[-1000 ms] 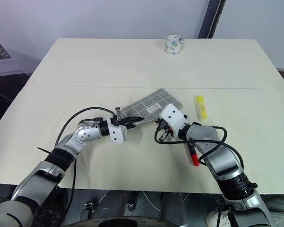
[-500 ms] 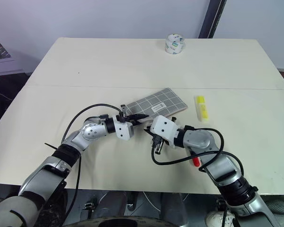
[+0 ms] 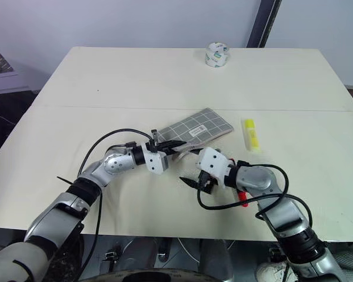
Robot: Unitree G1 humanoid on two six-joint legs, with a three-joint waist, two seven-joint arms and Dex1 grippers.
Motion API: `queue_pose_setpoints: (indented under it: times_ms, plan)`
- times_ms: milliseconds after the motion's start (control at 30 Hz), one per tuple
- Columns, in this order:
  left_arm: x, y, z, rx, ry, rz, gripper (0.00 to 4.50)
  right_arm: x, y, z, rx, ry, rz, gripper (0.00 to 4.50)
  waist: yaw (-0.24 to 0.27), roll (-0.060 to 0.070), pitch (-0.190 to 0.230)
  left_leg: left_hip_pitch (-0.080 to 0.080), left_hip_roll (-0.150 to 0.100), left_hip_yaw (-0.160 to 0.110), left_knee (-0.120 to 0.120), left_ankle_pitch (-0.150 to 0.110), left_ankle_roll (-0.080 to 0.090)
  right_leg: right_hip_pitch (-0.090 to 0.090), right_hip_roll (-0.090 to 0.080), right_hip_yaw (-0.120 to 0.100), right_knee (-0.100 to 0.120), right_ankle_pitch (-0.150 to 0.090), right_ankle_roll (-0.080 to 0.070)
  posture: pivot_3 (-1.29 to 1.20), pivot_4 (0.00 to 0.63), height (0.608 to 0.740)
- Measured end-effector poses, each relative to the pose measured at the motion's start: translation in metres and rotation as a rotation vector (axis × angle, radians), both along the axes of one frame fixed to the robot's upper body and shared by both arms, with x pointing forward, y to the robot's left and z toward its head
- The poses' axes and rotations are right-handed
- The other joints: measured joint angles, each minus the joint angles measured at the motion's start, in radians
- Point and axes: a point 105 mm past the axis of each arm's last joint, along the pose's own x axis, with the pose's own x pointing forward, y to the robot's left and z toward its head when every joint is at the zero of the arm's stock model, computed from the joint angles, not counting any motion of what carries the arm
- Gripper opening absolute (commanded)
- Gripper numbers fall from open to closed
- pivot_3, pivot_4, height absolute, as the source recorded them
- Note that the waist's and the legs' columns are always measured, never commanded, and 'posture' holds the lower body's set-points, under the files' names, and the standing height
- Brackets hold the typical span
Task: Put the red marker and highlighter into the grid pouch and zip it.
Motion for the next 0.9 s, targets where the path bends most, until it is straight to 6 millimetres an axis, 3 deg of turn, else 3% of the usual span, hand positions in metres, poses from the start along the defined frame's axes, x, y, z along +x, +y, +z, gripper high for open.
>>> queue_pose_setpoints:
  times_ms: [100,200,333,467,567,667,833,900]
  plan:
    - [0.004,0.005,0.001,-0.008,-0.015,0.029,0.0,-0.005,-0.021,0.004,-0.012,0.001,-0.069,4.44,0.0,-0.001,0.0,0.0,0.0,0.0,0.0,0.0,0.0,0.0,0.0,0.0,0.0,0.0,0.0,0.0,0.15,0.74]
    - [0.008,0.01,0.002,-0.012,-0.022,0.051,0.0,-0.006,-0.036,0.019,0.091,-0.026,-0.197,4.44,-0.003,-0.001,0.001,0.0,0.002,0.0,-0.001,0.0,0.0,0.001,0.001,0.0,0.001,0.0,0.0,0.0,0.15,0.74]
    - [0.012,0.014,0.003,-0.014,-0.024,0.071,0.0,0.003,-0.056,0.041,0.229,-0.113,-0.419,4.44,-0.003,-0.001,0.001,0.0,0.002,0.0,0.0,0.0,0.0,0.0,0.002,0.0,0.001,0.0,0.0,0.0,0.15,0.74]
    - [0.015,0.017,0.004,-0.012,-0.025,0.077,0.0,0.023,-0.085,0.049,0.247,-0.164,-0.646,4.44,-0.003,-0.001,0.001,0.0,0.002,0.001,0.0,0.0,0.0,-0.001,0.001,0.0,0.001,0.0,0.0,0.0,0.15,0.74]
    - [0.016,0.017,0.005,-0.011,-0.023,0.071,0.0,0.041,-0.104,0.045,0.237,-0.134,-0.776,4.44,-0.002,-0.001,0.001,0.0,0.002,0.001,-0.001,0.0,0.0,-0.001,0.001,0.0,0.001,0.0,0.0,0.0,0.15,0.74]
    - [0.017,0.016,0.006,-0.013,-0.02,0.07,0.0,0.051,-0.126,0.024,0.219,-0.024,-0.9,4.44,0.0,-0.001,0.001,-0.001,0.001,0.001,-0.002,0.001,0.002,-0.001,0.001,0.0,0.001,0.0,0.0,0.0,0.15,0.74]
    - [0.018,0.018,0.007,-0.009,-0.014,0.069,0.0,0.058,-0.138,-0.002,0.213,0.11,-0.976,4.44,-0.003,-0.001,0.001,-0.002,0.0,0.001,-0.002,0.001,0.002,-0.001,0.0,0.001,0.001,0.0,0.0,0.0,0.15,0.74]
    - [0.018,0.02,0.008,-0.012,-0.009,0.072,0.0,0.058,-0.138,-0.002,0.222,0.128,-0.972,3.93,-0.003,-0.001,0.001,-0.002,0.0,0.001,-0.002,0.001,0.002,-0.001,0.0,0.0,0.001,0.0,0.0,0.0,0.15,0.74]
